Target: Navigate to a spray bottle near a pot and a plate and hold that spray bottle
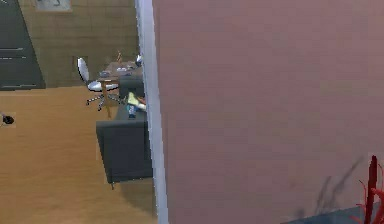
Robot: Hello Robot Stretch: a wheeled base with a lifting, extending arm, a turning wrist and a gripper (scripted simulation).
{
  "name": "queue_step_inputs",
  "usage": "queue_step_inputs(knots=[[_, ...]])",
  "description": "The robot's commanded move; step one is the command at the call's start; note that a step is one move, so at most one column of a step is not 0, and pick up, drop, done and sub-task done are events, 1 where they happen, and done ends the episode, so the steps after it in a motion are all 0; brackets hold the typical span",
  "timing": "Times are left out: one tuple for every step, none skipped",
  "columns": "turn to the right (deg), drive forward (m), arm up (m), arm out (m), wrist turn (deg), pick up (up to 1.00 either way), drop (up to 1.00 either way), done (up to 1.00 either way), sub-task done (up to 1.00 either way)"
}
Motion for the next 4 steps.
queue_step_inputs(knots=[[27.0,0.0,0.0,0.0,0.0,0.0,0.0,0.0,0.0],[0.0,0.2,0.0,0.0,0.0,0.0,0.0,0.0,0.0],[45.0,0.0,0.0,0.0,0.0,0.0,0.0,0.0,0.0],[9.0,0.0,0.0,0.0,0.0,0.0,0.0,0.0,0.0]])
